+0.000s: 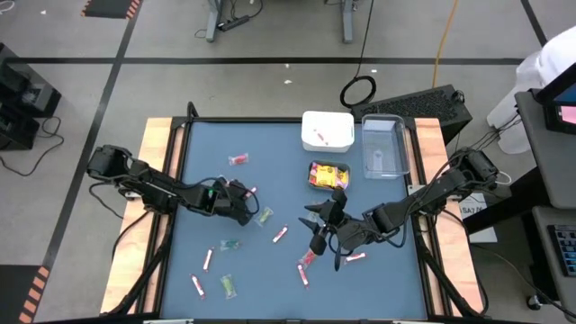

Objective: Sort candy
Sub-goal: Put the top left white candy into the white bin

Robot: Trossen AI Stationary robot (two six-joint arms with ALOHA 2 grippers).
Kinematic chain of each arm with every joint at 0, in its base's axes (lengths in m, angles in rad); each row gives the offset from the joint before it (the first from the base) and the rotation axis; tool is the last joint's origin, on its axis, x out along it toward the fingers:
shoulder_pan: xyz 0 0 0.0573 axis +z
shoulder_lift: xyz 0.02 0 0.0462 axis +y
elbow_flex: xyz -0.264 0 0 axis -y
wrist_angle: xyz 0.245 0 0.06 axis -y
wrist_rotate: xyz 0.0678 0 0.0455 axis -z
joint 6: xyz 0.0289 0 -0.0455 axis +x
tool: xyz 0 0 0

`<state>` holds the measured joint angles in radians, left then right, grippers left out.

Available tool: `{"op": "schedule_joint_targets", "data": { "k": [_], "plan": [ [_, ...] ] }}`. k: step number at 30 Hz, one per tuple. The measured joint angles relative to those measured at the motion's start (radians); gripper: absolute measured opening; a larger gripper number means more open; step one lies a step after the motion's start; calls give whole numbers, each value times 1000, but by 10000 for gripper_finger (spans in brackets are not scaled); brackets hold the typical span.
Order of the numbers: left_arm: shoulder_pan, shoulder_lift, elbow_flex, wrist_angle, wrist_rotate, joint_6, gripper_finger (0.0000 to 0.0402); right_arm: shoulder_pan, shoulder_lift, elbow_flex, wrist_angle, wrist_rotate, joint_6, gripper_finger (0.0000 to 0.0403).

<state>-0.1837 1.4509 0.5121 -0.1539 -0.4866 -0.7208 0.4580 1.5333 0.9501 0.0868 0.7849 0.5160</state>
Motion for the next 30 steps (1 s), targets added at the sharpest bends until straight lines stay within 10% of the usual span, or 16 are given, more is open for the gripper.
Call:
{"op": "schedule_joint_targets", "data": {
  "k": [19, 30],
  "plan": [
    [0, 0, -38, 50, -12, 20, 170, 0, 0, 0, 0, -1, 0, 171],
    [-23, 0, -93, 164, 5, 54, 94, 0, 0, 0, 0, -1, 0, 171]
  ]
}}
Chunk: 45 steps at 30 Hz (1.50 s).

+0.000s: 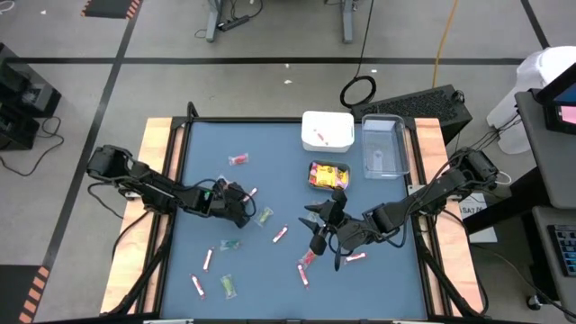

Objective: Sort candy
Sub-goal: Put the top left white candy into the white bin

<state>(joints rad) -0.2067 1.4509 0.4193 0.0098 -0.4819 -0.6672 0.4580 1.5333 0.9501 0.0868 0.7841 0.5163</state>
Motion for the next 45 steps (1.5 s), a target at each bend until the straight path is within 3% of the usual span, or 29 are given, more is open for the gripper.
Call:
{"op": "schedule_joint_targets", "data": {
  "k": [5, 9, 15, 23, 30, 37, 45],
  "plan": [
    [-16, 0, -5, 15, -14, 49, 31, 0, 0, 0, 0, 0, 2, 171],
    [-25, 0, -6, 47, -19, 99, 29, 0, 10, 0, 3, 2, -10, 171],
    [-25, -30, 20, 58, 14, 188, 51, -4, 99, 0, 43, 0, -86, 171],
    [-33, -120, 34, 59, 54, 242, 56, -37, 269, 1, 266, -13, -199, 171],
    [-43, -126, 34, -13, 62, 255, 57, -95, 339, 4, 375, -158, -241, 171],
    [-43, -115, 31, -16, 62, 233, 60, -112, 379, 40, 374, -191, -252, 171],
    [-46, -70, -14, -3, 20, 142, 125, -102, 379, 60, 375, -191, -293, 171]
  ]
}}
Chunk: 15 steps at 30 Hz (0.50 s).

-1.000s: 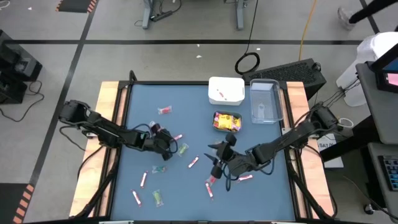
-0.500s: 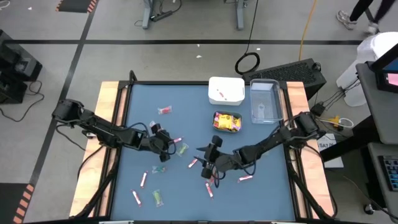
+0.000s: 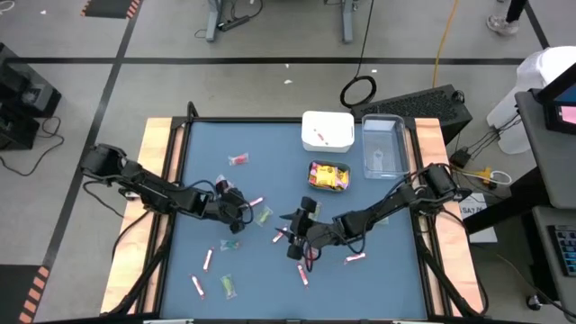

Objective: Sort candy
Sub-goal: Put the top left white candy into the white bin

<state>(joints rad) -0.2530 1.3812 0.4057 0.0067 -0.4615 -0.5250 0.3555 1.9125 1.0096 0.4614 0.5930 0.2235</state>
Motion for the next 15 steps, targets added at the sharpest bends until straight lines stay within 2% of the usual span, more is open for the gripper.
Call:
{"op": "schedule_joint_targets", "data": {
  "k": [4, 8, 15],
  "plan": [
    [-21, 15, -3, 28, -88, -37, 163, 0, 0, 0, 0, 0, 0, 171],
    [-37, 19, -3, 59, -98, -33, 185, 0, 0, 0, -2, 0, -1, 171],
    [-35, 125, -2, 183, -118, 135, 185, 0, 0, 0, -1, -23, -1, 171]
  ]
}}
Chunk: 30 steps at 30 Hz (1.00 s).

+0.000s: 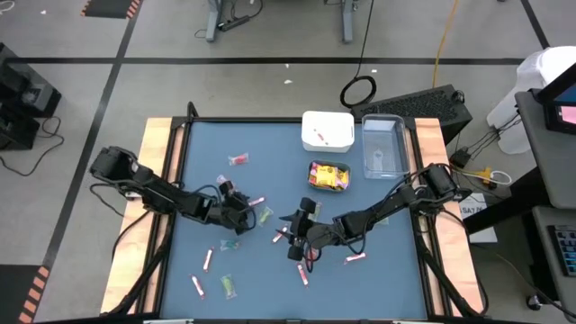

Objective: Sort candy
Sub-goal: Put the top left white candy into the white bin

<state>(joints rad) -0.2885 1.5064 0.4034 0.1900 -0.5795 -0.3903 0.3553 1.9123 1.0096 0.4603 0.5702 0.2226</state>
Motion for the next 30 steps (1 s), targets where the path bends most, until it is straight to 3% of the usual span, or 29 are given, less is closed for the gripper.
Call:
{"op": "schedule_joint_targets", "data": {
  "k": [6, 15, 22, 26, 30],
  "plan": [
    [9, 103, 2, 128, 1, 81, 155, 1, 0, 0, 0, -1, -12, 171],
    [16, 148, 5, 134, 22, 63, 42, 1, 0, 0, 1, 0, -26, 171],
    [17, 120, 14, 134, 23, 113, 41, 1, 0, 0, 0, 1, -34, 171],
    [16, 69, 22, 108, 29, 174, 66, -10, 0, 0, -6, 4, -51, 171],
    [8, -4, 34, 120, 28, 238, 65, -38, 0, -1, -33, 4, -51, 172]
  ]
}}
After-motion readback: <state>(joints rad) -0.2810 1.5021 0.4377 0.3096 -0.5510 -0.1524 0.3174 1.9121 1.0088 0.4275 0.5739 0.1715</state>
